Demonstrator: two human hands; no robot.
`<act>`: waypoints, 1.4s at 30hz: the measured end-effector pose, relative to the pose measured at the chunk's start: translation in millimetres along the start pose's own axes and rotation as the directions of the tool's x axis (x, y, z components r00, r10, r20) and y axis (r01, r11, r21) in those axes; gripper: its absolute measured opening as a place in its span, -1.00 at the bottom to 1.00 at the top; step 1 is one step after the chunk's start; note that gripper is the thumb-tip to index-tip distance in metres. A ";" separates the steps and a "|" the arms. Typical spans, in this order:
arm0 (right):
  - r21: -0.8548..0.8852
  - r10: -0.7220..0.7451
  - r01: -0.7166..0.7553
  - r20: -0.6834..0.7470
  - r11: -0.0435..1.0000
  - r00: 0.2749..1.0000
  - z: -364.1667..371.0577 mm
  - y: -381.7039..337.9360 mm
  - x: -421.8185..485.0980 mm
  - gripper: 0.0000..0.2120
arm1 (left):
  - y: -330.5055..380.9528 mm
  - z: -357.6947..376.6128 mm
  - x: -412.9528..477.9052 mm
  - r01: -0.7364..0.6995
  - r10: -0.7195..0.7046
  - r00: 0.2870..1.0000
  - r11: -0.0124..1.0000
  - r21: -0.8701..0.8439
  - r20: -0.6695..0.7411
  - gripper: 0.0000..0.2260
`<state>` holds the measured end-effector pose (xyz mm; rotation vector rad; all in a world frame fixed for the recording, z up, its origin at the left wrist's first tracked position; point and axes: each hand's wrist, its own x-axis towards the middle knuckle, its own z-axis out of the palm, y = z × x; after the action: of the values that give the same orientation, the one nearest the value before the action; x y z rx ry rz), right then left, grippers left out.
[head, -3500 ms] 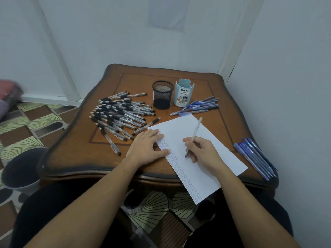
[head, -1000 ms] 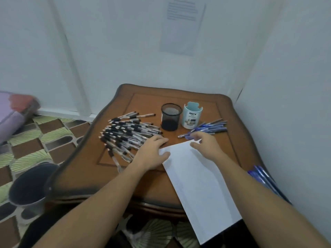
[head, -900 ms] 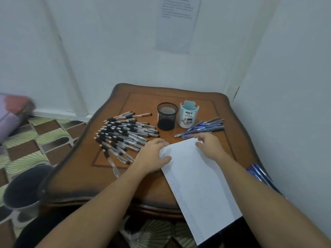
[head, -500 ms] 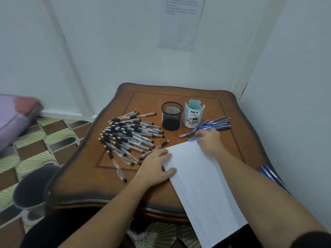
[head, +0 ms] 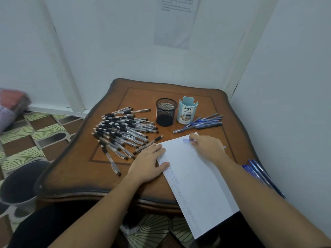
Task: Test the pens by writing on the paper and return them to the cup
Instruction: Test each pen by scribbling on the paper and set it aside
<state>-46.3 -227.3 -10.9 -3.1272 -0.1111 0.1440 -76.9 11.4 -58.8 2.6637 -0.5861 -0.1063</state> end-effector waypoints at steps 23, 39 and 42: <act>0.992 0.285 -0.082 0.107 -0.099 0.953 -6.4 -5.4 -61.6 -0.78 | 9.6 -7.5 -24.7 0.014 -0.024 0.996 0.994 0.109 0.087 -0.25; 0.992 0.077 -0.093 0.086 0.087 0.993 28.6 -36.8 -95.6 -0.83 | 4.9 0.3 -19.2 0.061 -0.065 0.997 0.993 0.099 0.045 -0.23; 0.991 0.046 -0.083 0.078 0.104 0.996 30.3 -37.4 -103.2 -0.84 | 4.7 0.8 -18.8 0.068 -0.072 0.997 0.992 0.104 0.040 -0.22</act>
<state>-154.2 -197.1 -31.2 -1.6679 0.1076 0.1615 -95.9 15.0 -57.9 2.7889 -0.5249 -0.1586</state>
